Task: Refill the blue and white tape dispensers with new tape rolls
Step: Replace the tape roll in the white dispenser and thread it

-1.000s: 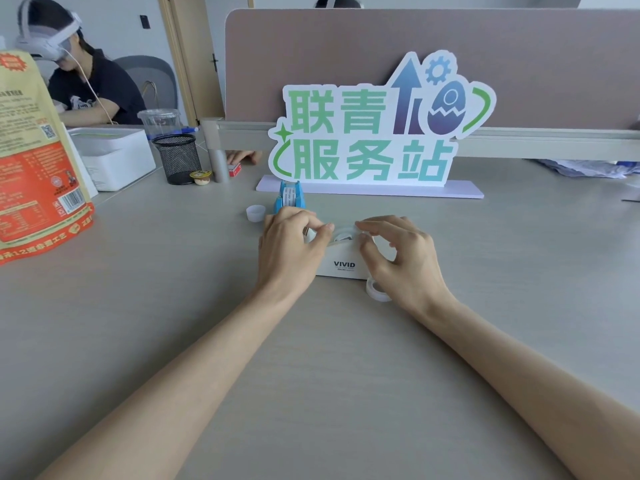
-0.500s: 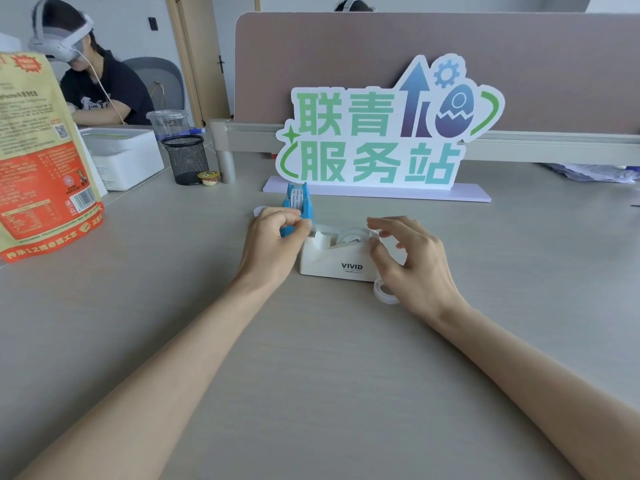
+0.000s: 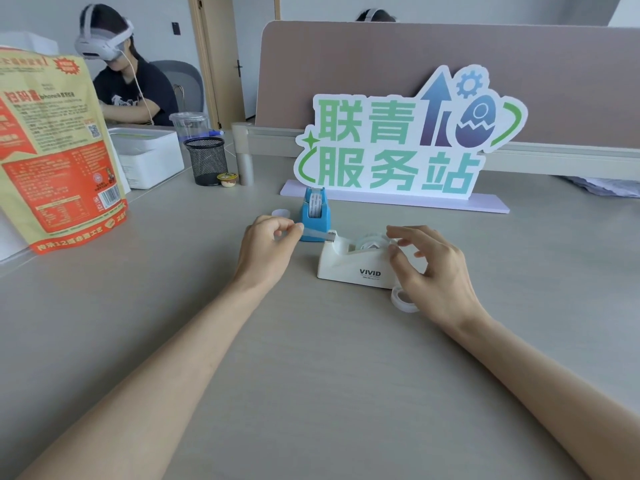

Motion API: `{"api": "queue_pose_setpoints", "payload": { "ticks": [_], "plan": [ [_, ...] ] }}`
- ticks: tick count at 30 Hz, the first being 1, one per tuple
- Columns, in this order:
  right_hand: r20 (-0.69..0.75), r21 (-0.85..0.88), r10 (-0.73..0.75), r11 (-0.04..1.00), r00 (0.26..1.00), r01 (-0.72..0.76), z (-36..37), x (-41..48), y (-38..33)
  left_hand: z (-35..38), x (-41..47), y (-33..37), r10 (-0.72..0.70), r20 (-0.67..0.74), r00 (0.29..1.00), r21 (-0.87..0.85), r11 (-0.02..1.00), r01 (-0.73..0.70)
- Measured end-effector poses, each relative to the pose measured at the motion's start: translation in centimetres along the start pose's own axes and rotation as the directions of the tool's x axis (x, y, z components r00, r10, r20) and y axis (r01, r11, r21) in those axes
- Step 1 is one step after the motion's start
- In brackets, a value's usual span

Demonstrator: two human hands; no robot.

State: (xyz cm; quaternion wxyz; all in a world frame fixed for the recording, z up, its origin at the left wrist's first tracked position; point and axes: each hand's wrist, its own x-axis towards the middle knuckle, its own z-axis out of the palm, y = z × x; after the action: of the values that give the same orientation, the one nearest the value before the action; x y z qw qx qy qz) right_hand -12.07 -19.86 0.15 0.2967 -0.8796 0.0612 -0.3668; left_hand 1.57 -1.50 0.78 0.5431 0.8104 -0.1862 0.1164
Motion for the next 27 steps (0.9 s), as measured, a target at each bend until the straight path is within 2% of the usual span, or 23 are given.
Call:
{"api": "queue_pose_setpoints", "payload": {
  "ticks": [10,19,24,27],
  "plan": [
    [0.008,-0.002,0.008,1.000,1.000,-0.008,-0.1,0.0,0.1,0.1,-0.2,-0.4,0.012,0.067,0.998,0.067,0.998,-0.017],
    [0.010,0.021,0.018,1.000,1.000,-0.018,-0.1,0.0,-0.1,1.5,-0.3,-1.6,0.067,0.160,0.985,0.285,0.952,-0.111],
    [0.039,0.024,0.036,0.999,0.999,-0.037,-0.1,0.2,-0.1,1.6,-0.7,-1.1,0.053,0.204,0.978,0.314,0.942,-0.116],
    [0.077,0.028,0.046,0.998,0.996,-0.049,-0.1,0.2,-0.1,1.5,-0.8,-1.2,0.035,0.265,0.964,0.396,0.907,-0.142]
  ]
}}
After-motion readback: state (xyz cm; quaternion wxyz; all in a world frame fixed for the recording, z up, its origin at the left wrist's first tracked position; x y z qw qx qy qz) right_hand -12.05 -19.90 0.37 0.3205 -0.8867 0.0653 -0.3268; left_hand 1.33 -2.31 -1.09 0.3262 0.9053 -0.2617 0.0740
